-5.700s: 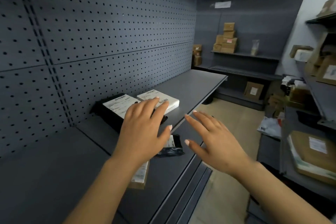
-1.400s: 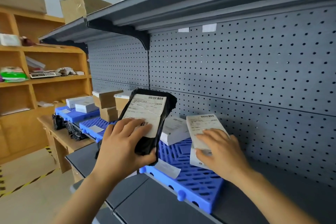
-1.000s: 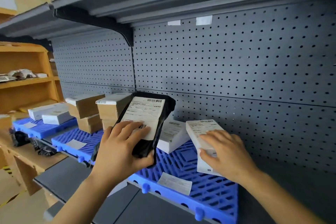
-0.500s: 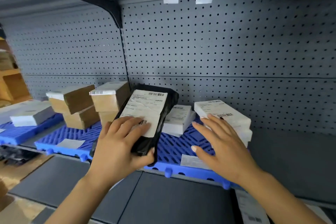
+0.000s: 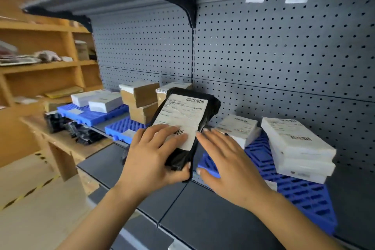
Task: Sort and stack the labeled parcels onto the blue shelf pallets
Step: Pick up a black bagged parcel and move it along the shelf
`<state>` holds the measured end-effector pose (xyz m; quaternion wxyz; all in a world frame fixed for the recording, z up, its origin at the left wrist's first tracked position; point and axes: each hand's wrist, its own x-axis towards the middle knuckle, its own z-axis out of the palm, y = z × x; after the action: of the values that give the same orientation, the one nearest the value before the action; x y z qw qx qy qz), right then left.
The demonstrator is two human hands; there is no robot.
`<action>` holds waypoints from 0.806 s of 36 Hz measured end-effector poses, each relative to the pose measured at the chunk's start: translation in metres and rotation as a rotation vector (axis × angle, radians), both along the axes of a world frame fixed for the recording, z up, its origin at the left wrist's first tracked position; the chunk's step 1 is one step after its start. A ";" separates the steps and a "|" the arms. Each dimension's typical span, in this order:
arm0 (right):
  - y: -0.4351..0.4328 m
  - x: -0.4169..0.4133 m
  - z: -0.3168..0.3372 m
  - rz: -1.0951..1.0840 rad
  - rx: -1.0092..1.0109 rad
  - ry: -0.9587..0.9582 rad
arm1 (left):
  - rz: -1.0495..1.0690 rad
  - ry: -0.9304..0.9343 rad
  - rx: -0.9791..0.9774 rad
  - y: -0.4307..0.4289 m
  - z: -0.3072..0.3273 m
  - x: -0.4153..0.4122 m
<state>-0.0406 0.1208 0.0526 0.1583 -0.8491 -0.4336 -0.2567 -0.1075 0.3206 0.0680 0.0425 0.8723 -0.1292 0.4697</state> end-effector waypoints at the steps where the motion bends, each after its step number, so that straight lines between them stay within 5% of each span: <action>1: 0.005 -0.001 0.000 0.028 -0.001 -0.002 | 0.022 -0.002 -0.002 0.003 0.000 -0.005; 16: 0.103 -0.012 -0.013 0.319 0.057 0.011 | 0.268 0.015 -0.002 0.071 -0.010 -0.059; 29: 0.231 -0.010 -0.016 0.266 -0.031 0.022 | 0.261 0.011 0.001 0.204 -0.017 -0.057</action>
<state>-0.0508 0.3517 0.0371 0.1827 -0.7893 -0.5443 -0.2176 -0.1645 0.5243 0.0515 -0.0188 0.8844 -0.0143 0.4661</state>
